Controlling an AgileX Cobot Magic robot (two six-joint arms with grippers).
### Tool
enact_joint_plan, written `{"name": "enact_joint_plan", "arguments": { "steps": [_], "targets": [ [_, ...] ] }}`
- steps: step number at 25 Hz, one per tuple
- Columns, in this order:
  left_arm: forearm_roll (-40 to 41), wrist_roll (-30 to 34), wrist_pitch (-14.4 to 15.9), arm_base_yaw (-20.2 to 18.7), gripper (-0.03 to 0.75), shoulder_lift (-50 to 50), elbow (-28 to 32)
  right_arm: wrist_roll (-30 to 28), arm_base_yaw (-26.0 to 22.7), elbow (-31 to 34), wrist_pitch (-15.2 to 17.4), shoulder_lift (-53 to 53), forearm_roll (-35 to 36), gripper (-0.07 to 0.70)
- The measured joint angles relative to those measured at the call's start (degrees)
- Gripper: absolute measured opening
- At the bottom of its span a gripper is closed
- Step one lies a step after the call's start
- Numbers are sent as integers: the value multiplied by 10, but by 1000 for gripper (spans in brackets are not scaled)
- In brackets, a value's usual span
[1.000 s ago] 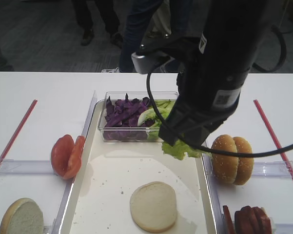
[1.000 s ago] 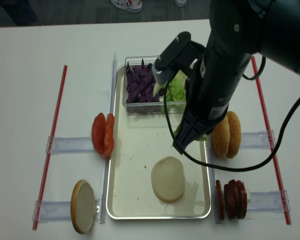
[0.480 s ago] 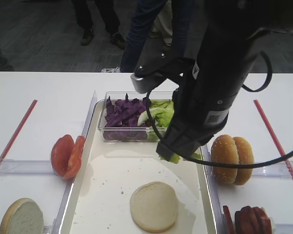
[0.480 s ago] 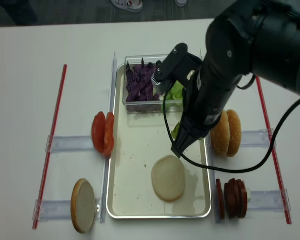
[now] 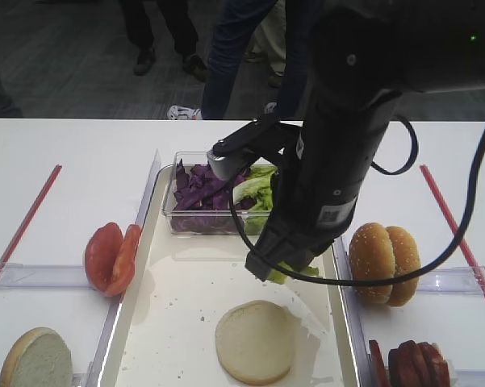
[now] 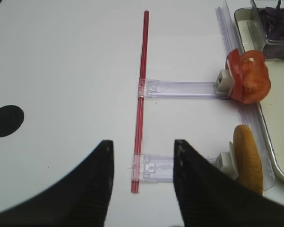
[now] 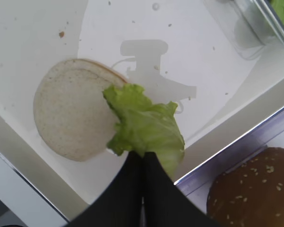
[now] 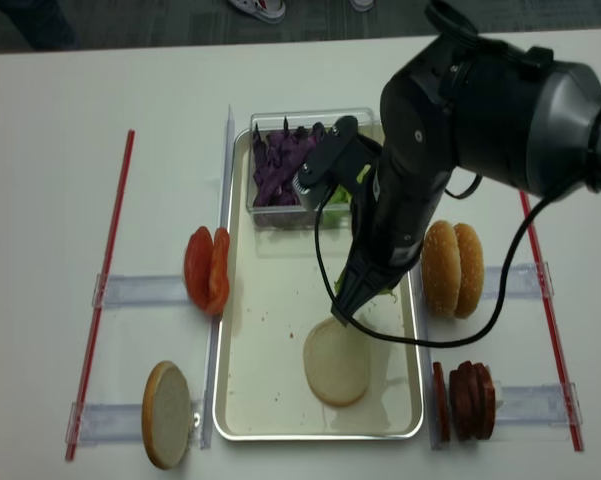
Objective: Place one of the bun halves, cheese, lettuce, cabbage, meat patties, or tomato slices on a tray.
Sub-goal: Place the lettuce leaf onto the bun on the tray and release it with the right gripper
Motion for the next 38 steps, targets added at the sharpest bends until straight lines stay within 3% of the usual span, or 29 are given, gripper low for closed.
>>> {"name": "enact_joint_plan", "arguments": {
  "steps": [22, 38],
  "targets": [
    [0, 0, 0, 0, 288, 0, 0, -22, 31, 1, -14, 34, 25, 29],
    [0, 0, 0, 0, 288, 0, 0, -45, 45, 1, 6, 38, 48, 29]
  ]
}}
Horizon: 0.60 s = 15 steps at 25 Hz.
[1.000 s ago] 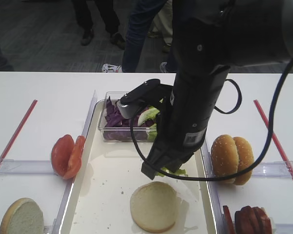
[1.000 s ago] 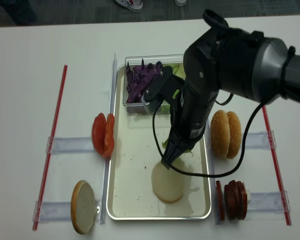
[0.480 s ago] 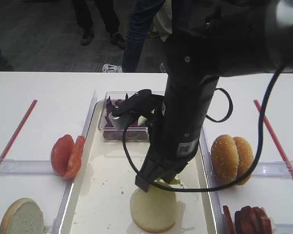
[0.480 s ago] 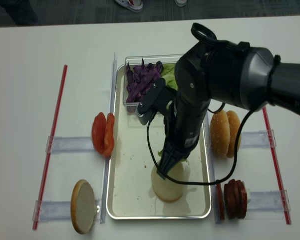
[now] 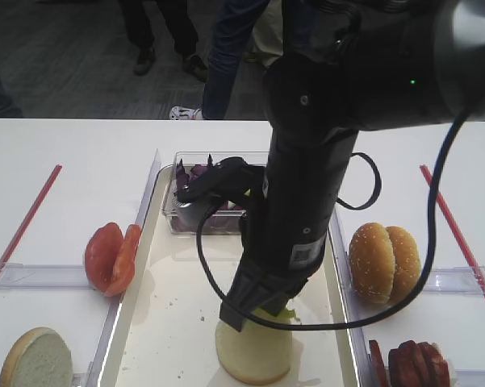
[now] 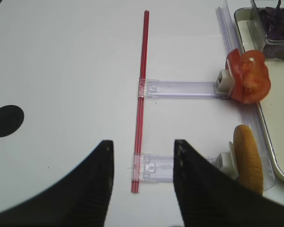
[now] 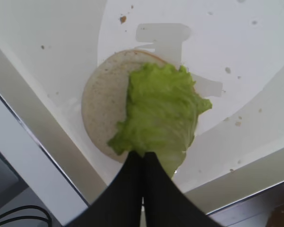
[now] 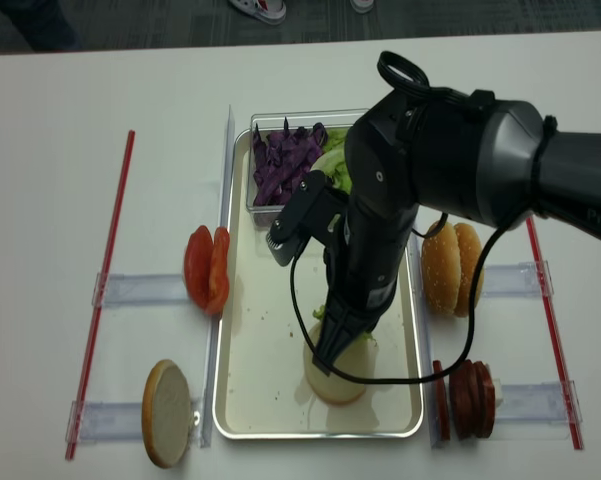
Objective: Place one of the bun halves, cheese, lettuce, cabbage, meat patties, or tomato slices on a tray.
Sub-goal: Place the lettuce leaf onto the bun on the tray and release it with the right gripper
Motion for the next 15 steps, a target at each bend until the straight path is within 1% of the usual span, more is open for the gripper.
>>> {"name": "enact_joint_plan", "arguments": {
  "steps": [10, 15],
  "targets": [
    [0, 0, 0, 0, 288, 0, 0, -12, 1, 0, 12, 11, 18, 29],
    [0, 0, 0, 0, 288, 0, 0, -23, 1, 0, 14, 23, 27, 29]
  ]
}}
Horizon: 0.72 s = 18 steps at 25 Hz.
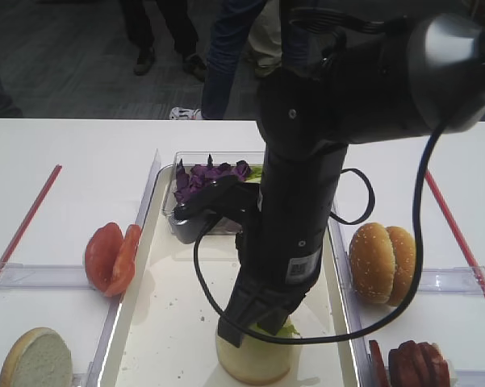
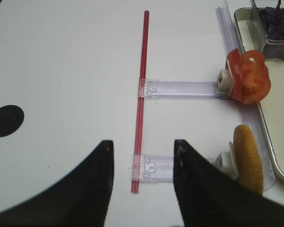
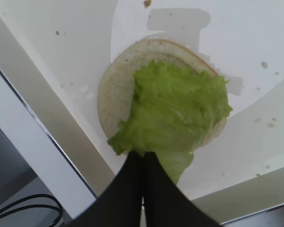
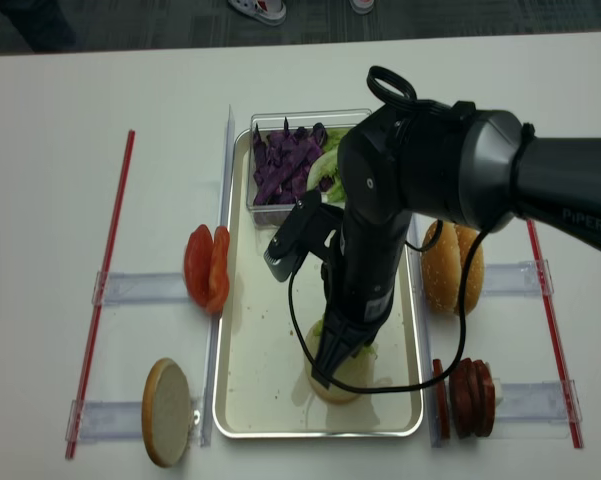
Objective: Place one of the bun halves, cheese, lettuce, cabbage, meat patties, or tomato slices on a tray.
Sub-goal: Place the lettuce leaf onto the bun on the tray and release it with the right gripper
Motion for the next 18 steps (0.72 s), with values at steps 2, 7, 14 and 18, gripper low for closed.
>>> {"name": "enact_joint_plan", "arguments": {
  "steps": [2, 7, 14, 18],
  "targets": [
    [0, 0, 0, 0, 288, 0, 0, -1, 0, 0, 0, 0, 3, 29],
    [0, 0, 0, 0, 288, 0, 0, -7, 0, 0, 0, 15, 11, 29],
    [0, 0, 0, 0, 288, 0, 0, -14, 0, 0, -1, 25, 20, 29],
    [0, 0, 0, 0, 288, 0, 0, -22, 0, 0, -4, 25, 34, 29]
  ]
}}
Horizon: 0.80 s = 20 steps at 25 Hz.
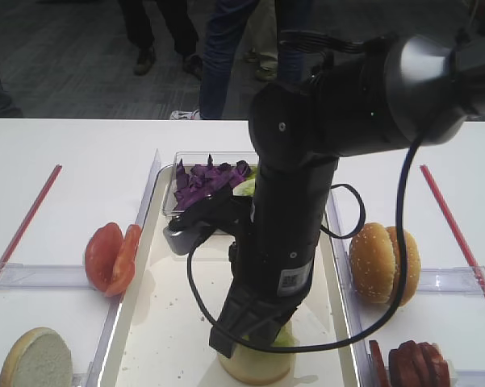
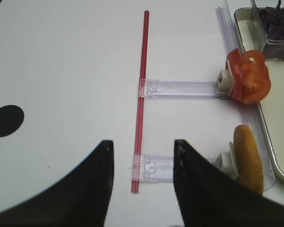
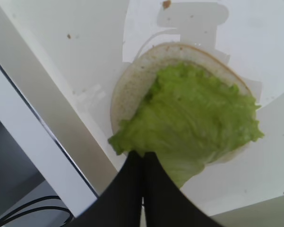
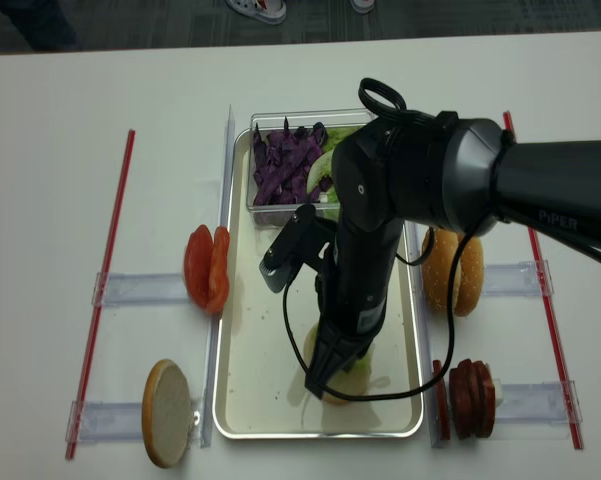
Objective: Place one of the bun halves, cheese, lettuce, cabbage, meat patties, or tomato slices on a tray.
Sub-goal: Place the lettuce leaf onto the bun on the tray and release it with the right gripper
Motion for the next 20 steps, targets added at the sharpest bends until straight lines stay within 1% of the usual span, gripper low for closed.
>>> {"name": "enact_joint_plan", "arguments": {
  "steps": [12, 20],
  "targets": [
    [0, 0, 0, 0, 288, 0, 0, -10, 0, 0, -6, 10, 20, 31],
    [0, 0, 0, 0, 288, 0, 0, -12, 3, 0, -6, 10, 24, 88]
  ]
}}
